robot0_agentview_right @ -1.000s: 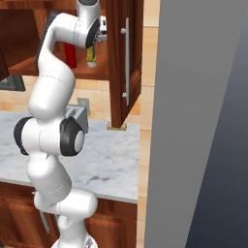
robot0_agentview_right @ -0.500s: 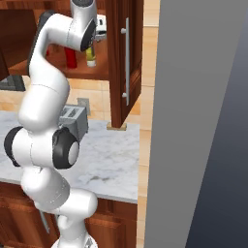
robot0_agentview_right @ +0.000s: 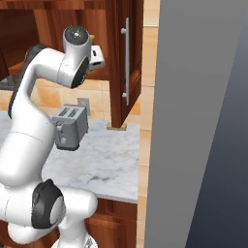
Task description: Pick the mustard and ketchup from the counter and place them in the cabinet.
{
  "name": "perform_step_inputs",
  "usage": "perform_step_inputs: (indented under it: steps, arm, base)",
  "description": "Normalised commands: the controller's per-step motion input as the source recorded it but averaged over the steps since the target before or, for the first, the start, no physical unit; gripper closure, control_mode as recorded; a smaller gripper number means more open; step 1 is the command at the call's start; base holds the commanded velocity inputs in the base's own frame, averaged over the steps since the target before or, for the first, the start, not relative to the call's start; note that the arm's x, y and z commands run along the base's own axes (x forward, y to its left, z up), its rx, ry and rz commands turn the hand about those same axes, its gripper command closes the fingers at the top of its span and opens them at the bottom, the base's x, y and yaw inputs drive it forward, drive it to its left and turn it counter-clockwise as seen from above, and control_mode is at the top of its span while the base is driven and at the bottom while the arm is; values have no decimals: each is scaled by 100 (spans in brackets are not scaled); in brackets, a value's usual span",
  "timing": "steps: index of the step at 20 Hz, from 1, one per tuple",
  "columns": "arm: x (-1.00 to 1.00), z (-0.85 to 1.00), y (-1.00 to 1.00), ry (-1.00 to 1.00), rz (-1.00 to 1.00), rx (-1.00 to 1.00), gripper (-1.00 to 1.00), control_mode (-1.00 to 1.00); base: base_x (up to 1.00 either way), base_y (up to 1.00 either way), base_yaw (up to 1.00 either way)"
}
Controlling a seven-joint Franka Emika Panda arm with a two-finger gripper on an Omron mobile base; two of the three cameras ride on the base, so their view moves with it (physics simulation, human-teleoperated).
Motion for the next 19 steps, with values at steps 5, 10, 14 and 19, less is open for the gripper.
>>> perform_step_inputs:
  steps: [5,10,14,19]
  arm:
    - [-100,-100,9,0,8,-9,-100,-100]
    - [-100,-100,11,0,7,-9,-100,-100]
    - [-100,-100,7,0,5,-10,-100,-100]
    - [-100,-78,-11,-8,2,-4,-100,-100]
  base:
    - [0,0,0]
    - [0,0,0]
    - [0,0,0]
    - [0,0,0]
